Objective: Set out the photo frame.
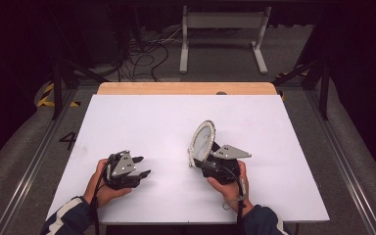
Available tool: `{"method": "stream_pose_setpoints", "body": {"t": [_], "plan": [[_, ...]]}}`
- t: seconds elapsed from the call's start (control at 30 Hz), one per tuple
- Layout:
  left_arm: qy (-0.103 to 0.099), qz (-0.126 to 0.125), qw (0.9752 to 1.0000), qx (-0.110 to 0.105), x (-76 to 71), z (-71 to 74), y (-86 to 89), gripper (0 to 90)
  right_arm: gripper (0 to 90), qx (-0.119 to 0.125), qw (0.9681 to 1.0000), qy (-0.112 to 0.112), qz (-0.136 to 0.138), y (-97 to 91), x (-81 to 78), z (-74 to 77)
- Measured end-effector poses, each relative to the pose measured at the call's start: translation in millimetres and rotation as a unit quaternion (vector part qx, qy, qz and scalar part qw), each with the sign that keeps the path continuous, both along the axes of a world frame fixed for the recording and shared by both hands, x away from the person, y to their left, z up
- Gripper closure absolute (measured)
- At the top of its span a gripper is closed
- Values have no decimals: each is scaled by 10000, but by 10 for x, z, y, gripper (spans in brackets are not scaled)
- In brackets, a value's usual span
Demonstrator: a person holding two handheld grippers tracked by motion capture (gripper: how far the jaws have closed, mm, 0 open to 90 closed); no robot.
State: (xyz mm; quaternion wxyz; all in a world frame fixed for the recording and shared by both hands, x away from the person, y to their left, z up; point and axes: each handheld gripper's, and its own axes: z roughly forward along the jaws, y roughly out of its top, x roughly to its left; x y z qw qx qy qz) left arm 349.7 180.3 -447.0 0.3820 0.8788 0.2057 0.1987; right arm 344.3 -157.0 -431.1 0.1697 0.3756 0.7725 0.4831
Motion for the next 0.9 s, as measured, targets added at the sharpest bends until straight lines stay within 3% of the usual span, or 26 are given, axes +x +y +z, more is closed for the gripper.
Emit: {"method": "stream_pose_setpoints", "body": {"t": [0.17,0.27,0.33,0.43,0.57,0.9], "plan": [[18,20,10000,-7,3,-4,-1,468,596,-41,10000,-22,26,-20,-23,1],[25,13,10000,32,5,-12,-9,456,474,13,9999,-114,-97,-29,-21,12],[22,-8,10000,48,5,-19,-18,450,459,73,9997,-146,-155,-36,-18,17],[42,-28,10000,52,9,-25,-27,448,470,139,9995,-235,-181,-40,-16,22],[39,-24,10000,53,14,-29,-25,443,565,93,9992,-358,-172,-25,-34,31],[54,-42,10000,-2,14,-19,-25,439,611,204,9991,-334,-157,-45,-35,30]]}}
